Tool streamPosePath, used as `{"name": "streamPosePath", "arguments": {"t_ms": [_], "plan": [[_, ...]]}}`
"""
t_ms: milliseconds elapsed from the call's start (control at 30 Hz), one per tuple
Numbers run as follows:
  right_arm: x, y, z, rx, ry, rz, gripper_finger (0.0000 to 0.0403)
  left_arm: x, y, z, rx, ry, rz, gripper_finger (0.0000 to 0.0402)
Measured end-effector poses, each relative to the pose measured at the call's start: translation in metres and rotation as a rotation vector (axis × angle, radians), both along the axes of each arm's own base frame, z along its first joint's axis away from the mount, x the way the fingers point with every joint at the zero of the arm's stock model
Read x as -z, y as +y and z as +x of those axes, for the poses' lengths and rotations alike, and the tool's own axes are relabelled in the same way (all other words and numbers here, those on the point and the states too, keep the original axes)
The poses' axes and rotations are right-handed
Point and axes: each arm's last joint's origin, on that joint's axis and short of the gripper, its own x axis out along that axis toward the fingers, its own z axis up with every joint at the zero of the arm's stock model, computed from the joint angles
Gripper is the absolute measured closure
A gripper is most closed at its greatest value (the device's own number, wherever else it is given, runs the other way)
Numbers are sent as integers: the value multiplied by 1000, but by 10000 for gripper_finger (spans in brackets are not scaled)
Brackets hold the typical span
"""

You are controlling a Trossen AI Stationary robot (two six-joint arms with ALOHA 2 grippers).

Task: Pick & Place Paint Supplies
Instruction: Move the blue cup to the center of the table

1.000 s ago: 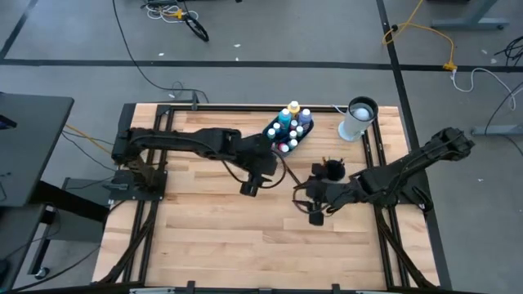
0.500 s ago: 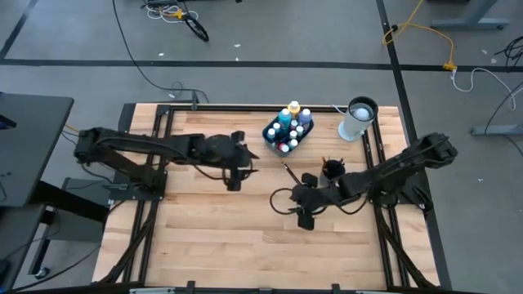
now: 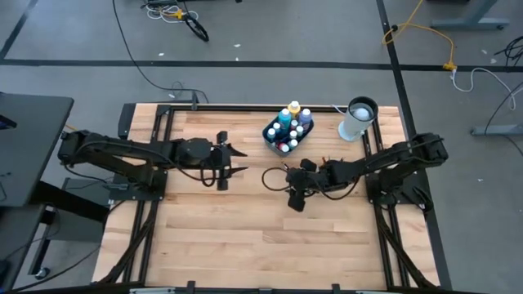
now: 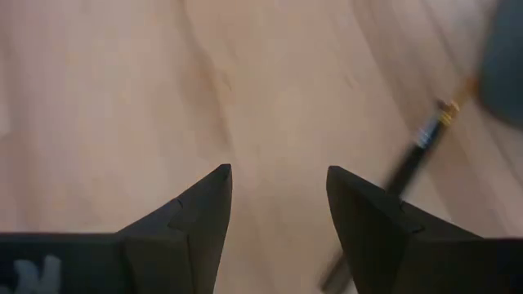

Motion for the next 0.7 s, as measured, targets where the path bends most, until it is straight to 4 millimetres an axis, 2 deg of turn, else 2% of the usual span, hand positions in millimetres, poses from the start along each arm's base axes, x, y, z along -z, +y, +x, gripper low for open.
{"name": "streamPosePath", "arguments": {"t_ms": [333, 700], "plan": [[9, -15, 1, 40, 44, -1, 199, 1, 0, 1, 0, -33, 2, 213], [10, -22, 2, 59, 54, -4, 199, 0, 0, 1, 1, -41, -9, 213]]}}
